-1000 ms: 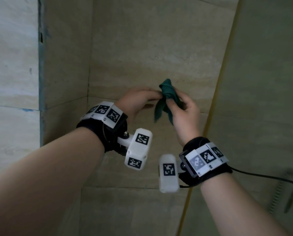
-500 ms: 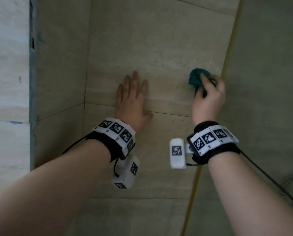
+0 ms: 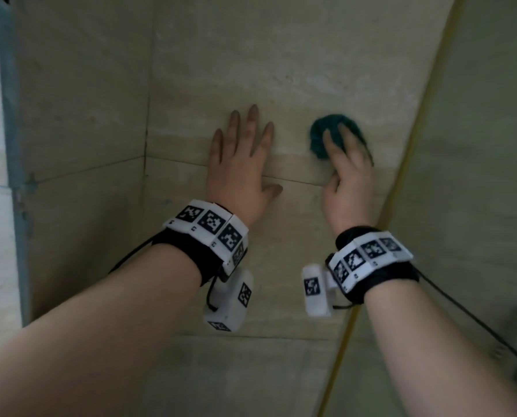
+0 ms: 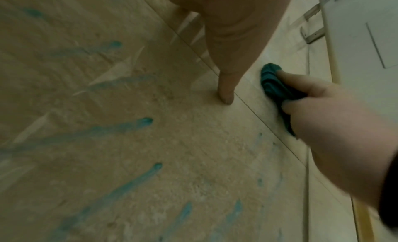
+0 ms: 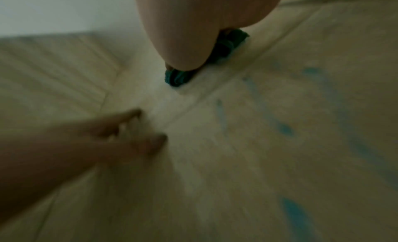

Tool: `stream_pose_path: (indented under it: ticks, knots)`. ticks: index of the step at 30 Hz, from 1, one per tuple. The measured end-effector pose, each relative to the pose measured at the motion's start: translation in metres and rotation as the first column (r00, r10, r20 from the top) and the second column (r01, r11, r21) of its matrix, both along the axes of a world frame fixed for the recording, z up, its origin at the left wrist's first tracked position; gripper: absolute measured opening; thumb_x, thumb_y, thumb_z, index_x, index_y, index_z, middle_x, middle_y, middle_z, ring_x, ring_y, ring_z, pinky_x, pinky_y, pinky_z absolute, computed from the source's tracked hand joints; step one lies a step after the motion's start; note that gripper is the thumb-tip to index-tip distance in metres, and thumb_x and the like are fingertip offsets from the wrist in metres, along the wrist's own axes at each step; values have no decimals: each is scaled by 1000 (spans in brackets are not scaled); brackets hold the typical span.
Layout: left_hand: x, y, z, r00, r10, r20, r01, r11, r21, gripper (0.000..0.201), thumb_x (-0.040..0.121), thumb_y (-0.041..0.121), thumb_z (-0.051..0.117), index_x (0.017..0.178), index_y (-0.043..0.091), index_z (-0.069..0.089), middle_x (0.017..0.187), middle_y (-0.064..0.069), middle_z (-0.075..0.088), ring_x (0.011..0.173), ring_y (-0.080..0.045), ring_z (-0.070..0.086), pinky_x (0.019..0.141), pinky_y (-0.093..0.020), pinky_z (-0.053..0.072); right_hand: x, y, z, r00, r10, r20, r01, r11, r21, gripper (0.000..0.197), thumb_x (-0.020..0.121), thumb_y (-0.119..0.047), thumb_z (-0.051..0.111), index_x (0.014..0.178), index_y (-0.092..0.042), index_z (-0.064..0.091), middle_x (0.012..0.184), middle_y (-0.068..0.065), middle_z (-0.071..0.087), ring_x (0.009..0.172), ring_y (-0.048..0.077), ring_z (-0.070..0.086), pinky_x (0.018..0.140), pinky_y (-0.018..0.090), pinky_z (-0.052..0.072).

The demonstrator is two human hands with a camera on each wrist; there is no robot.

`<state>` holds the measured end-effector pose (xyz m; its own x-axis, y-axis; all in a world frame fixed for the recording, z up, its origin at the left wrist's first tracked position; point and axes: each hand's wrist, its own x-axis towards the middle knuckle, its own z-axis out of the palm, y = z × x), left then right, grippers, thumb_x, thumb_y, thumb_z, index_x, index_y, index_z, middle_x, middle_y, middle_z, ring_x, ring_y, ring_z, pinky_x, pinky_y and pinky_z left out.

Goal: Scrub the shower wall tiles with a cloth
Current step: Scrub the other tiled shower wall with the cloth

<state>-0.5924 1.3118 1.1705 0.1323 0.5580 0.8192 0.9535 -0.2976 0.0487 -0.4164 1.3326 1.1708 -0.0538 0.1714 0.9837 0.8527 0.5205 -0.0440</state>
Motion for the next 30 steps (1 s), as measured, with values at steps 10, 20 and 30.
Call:
stream_pose_path:
  ticks: [10,20,30]
  knots:
    - [6,-9,-26,983,-3,-181,-5,999,-45,87,92,44,56,154,24,-1,160,-3,-17,147,-30,-13,118,-44,-4,8,-7,-126,963,-90,255,116,989,-89,66,73,4,29,136,-13,42,145,13,34,132,34,30,108,47,25]
    - [3,-6,-31,979,2,-204,-12,999,-51,86,92,40,58,154,25,1,160,-1,-15,147,-28,-11,118,-44,-3,-7,-4,-87,978,-178,-110,161,976,-145,75,76,18,40,145,-12,38,155,15,26,142,36,21,114,42,22]
    - [3,-8,-30,976,7,-219,-24,997,-74,86,93,39,57,154,24,-1,160,-2,-17,147,-29,-13,118,-45,-3,1,-7,-107,983,-164,88,174,977,-122,80,69,20,44,142,-13,43,151,18,32,139,34,22,111,49,28]
